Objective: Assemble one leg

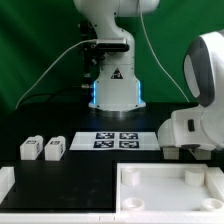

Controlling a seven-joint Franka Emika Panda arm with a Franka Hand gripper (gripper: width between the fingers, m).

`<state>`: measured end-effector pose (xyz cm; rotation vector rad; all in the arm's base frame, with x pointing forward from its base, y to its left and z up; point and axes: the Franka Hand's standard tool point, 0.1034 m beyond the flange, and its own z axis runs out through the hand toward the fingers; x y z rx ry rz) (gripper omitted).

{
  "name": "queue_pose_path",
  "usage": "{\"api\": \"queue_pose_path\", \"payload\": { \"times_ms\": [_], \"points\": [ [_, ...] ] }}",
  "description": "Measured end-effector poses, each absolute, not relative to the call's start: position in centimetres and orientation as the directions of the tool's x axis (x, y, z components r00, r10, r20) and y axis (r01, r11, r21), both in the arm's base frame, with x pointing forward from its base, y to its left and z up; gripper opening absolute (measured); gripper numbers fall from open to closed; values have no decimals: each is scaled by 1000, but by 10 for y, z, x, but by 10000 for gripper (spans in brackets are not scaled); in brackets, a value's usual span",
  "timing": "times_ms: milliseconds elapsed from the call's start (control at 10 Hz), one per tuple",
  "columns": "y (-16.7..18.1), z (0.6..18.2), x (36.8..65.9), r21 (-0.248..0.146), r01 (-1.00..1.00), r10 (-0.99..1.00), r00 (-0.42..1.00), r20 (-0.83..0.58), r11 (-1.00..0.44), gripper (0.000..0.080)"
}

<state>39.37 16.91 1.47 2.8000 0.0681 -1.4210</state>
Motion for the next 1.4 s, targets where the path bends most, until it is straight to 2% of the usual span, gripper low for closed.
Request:
{"api": "queue_pose_path", "payload": {
  "times_ms": [300,400,600,800,900,1100,1200,1300,1400],
  "points": [
    [149,79,451,-88,133,157,702,-695,-987,291],
    [146,97,475,-84,147,168,790,-589,-986,291],
    [127,143,493,-106,114,149,892,-426,-988,292],
    [111,165,506,-112,93,119,958,-262,-989,292],
    [112,163,514,-104,97,111,985,-132,-990,292],
    [108,159,516,-91,100,97,995,37,-991,292],
    [102,134,534,-88,102,84,979,187,-991,292],
    [97,125,554,-75,119,94,956,276,-990,292],
    [96,134,577,-60,131,95,908,409,-990,292]
  ]
}}
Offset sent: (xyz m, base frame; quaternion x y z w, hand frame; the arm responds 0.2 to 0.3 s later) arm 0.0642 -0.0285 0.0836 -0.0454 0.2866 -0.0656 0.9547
